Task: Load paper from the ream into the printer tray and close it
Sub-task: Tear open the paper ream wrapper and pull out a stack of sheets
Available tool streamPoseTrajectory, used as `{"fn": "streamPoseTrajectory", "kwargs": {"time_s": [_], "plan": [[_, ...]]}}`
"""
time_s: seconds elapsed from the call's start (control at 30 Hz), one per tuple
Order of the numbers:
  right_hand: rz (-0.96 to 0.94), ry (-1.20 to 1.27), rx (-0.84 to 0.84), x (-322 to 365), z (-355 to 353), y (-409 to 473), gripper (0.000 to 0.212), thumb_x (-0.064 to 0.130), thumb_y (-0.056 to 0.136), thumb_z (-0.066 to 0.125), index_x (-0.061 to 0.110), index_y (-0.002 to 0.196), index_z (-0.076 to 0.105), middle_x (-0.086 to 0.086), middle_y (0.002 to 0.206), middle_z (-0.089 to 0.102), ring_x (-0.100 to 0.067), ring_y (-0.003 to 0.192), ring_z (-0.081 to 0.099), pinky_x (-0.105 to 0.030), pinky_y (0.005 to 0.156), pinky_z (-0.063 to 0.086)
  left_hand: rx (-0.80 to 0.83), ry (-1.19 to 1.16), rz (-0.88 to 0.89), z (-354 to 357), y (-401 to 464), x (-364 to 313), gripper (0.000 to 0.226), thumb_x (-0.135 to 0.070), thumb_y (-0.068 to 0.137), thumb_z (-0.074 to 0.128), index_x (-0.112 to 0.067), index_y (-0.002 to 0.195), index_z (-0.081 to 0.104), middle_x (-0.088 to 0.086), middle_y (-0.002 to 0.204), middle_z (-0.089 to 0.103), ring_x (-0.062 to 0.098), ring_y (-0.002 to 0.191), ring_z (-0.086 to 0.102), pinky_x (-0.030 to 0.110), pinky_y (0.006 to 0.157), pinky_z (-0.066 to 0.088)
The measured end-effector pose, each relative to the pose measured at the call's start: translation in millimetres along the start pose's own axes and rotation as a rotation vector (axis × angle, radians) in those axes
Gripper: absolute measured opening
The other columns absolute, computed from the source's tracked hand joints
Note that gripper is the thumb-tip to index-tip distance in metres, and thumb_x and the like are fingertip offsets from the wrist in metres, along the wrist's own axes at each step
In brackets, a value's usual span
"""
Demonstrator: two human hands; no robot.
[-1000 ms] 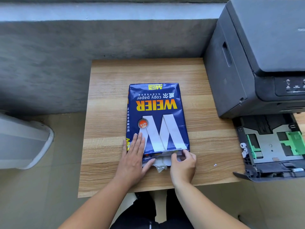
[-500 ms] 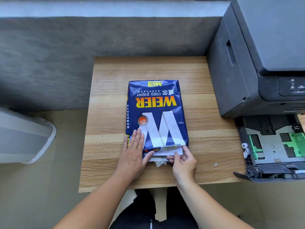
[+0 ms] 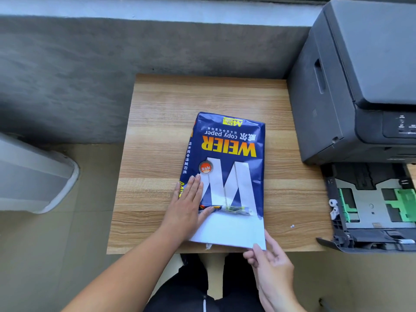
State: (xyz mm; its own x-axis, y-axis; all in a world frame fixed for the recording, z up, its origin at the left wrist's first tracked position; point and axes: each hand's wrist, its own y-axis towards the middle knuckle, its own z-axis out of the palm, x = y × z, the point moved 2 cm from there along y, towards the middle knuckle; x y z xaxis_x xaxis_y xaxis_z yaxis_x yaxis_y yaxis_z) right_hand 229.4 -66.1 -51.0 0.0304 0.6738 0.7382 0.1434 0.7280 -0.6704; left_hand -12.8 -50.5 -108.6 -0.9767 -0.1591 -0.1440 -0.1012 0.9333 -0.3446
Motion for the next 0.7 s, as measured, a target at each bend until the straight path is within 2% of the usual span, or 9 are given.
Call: {"fn": "streamPoseTrajectory", "kwargs": {"time_s": [0.07, 0.17, 0.2, 0.27, 0.3, 0.33, 0.47, 0.6, 0.7], "plan": [[0.018, -0.037, 0.003, -7.2, -14.9, -10.0, 0.046, -0.015, 0.086, 0.061, 0.007, 0.125, 0.062, -0.025, 0.059, 0.069, -0.022, 0.048, 0.061, -0.019, 0.046, 0.050, -0.008, -0.005, 0.004, 0.0, -2.1, -3.3, 0.090, -0.070, 0.089, -0.007, -0.008, 0.153, -0.002, 0.005, 0.163, -0.012, 0.020, 0.148, -0.016, 0.051, 0.121, 0.004], [0.082, -0.101, 0.076, -9.4, -25.5, -17.7, 0.043, -0.019, 0.084, 0.060, 0.004, 0.121, 0.062, -0.030, 0.067, 0.072, -0.028, 0.050, 0.066, -0.022, 0.045, 0.052, -0.018, -0.008, -0.028, 3.0, -3.0, -6.6, 0.090, -0.071, 0.090, -0.001, -0.007, 0.153, 0.000, 0.007, 0.164, -0.009, 0.022, 0.149, -0.013, 0.053, 0.121, 0.006], [0.111, -0.119, 0.089, -7.4, -24.5, -14.4, 0.041, -0.017, 0.085, 0.060, 0.005, 0.120, 0.060, -0.027, 0.071, 0.074, -0.029, 0.057, 0.070, -0.024, 0.051, 0.056, -0.006, -0.009, -0.036, 4.5, -2.2, -7.1, 0.090, -0.071, 0.090, 0.002, -0.007, 0.153, -0.002, 0.007, 0.163, -0.010, 0.022, 0.149, -0.014, 0.054, 0.121, 0.005], [0.135, -0.162, 0.099, -0.1, -16.1, 1.2, 0.040, -0.003, 0.087, 0.066, 0.010, 0.124, 0.058, -0.015, 0.081, 0.079, -0.027, 0.081, 0.074, -0.035, 0.078, 0.060, -0.003, 0.003, -0.049, 5.5, -0.8, -7.6, 0.090, -0.071, 0.090, 0.004, -0.007, 0.153, 0.000, 0.008, 0.163, -0.009, 0.023, 0.149, -0.011, 0.055, 0.121, 0.007], [0.132, -0.179, 0.119, 5.7, -9.2, 9.8, 0.043, 0.006, 0.088, 0.069, 0.015, 0.127, 0.056, -0.010, 0.087, 0.080, -0.024, 0.093, 0.073, -0.041, 0.091, 0.055, 0.000, 0.015, -0.057, 6.1, 0.0, -7.8, 0.090, -0.071, 0.090, 0.004, -0.006, 0.153, 0.003, 0.009, 0.164, -0.006, 0.024, 0.150, -0.009, 0.055, 0.120, 0.009], [0.124, -0.192, 0.147, 11.9, -1.5, 15.8, 0.045, 0.010, 0.089, 0.069, 0.021, 0.130, 0.055, -0.006, 0.092, 0.080, -0.022, 0.098, 0.073, -0.044, 0.098, 0.052, 0.007, 0.024, -0.072, 6.2, 0.4, -8.0, 0.091, -0.070, 0.090, 0.004, -0.005, 0.153, 0.004, 0.010, 0.164, -0.004, 0.024, 0.150, -0.007, 0.056, 0.120, 0.011], [0.026, -0.251, 0.187, 24.6, 16.2, 21.3, 0.052, 0.001, 0.092, 0.061, 0.021, 0.139, 0.050, -0.002, 0.095, 0.080, -0.017, 0.093, 0.075, -0.042, 0.094, 0.055, 0.006, 0.011, -0.161, 1.4, 1.0, -8.2, 0.092, -0.068, 0.087, -0.002, -0.003, 0.153, 0.005, 0.012, 0.164, -0.002, 0.026, 0.150, -0.006, 0.057, 0.119, 0.012], [0.033, -0.206, 0.209, 28.6, 12.0, 13.7, 0.056, -0.002, 0.092, 0.060, 0.021, 0.142, 0.047, -0.008, 0.091, 0.080, -0.021, 0.094, 0.075, -0.047, 0.097, 0.053, 0.022, 0.019, -0.181, -0.8, 3.8, -12.5, 0.093, -0.067, 0.086, -0.008, -0.003, 0.153, 0.002, 0.012, 0.164, -0.006, 0.026, 0.150, -0.008, 0.058, 0.118, 0.014], [0.062, -0.124, 0.231, 34.3, 11.2, 7.1, 0.056, -0.004, 0.092, 0.059, 0.022, 0.140, 0.048, -0.009, 0.092, 0.080, -0.021, 0.092, 0.076, -0.041, 0.082, 0.061, 0.038, 0.058, -0.187, 0.6, 6.7, -15.2, 0.087, -0.064, 0.090, -0.010, -0.003, 0.152, -0.007, 0.013, 0.163, -0.013, 0.026, 0.149, -0.013, 0.059, 0.118, 0.014]]}}
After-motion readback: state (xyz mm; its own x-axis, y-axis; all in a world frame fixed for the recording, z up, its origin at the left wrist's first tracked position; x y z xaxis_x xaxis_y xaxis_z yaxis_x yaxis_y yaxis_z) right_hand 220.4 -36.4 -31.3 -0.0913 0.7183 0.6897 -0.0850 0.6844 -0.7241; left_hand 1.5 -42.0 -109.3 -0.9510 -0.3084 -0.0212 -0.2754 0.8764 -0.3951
